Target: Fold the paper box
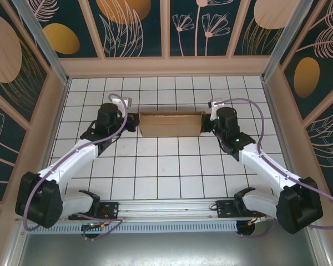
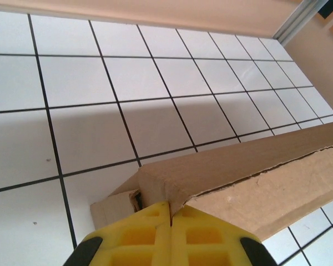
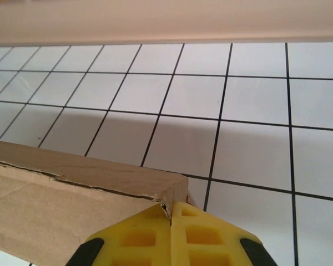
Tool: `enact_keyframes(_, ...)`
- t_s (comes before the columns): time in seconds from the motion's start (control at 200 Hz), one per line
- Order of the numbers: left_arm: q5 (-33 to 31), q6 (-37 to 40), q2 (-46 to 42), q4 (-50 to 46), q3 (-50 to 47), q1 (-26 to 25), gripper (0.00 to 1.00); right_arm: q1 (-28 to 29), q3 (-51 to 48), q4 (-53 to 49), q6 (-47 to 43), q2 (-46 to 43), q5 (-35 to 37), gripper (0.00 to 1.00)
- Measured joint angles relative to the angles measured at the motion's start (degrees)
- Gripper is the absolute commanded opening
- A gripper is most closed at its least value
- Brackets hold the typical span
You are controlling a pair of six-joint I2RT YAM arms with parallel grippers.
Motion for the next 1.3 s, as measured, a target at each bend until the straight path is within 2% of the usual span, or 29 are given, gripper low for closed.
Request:
enact_keyframes(0.25, -4.79, -0.24, 1.27, 7.13, -3.21, -1.57, 0.00, 0.13, -4.92, 8.94, 1.05, 0.28, 0.48, 0.00)
enact_keyframes(0.816, -12.31, -1.03, 1.05, 15.34, -9.33, -5.09, 0.00, 0.31, -6.21, 13.79, 2.99, 3.74, 0.87, 0.00)
enact_keyframes(0.911, -13.35, -1.09, 1.29, 16.11, -9.60, -5.40, 0.00, 0.61, -5.75, 13.73, 3.39, 4.35, 1.55, 0.10)
enact_keyframes(1.151, -15.23, -1.03, 1.95, 16.35, -9.22, -5.57, 0.00, 0.63, -3.76, 7.74, 2.69, 3.04, -0.55, 0.47)
enact_keyframes(1.301, -16.06, -0.61, 2.10, 15.93, -8.90, -5.57, 0.00, 0.11, -0.83, 2.80, 1.46, 1.14, -5.33, 0.53)
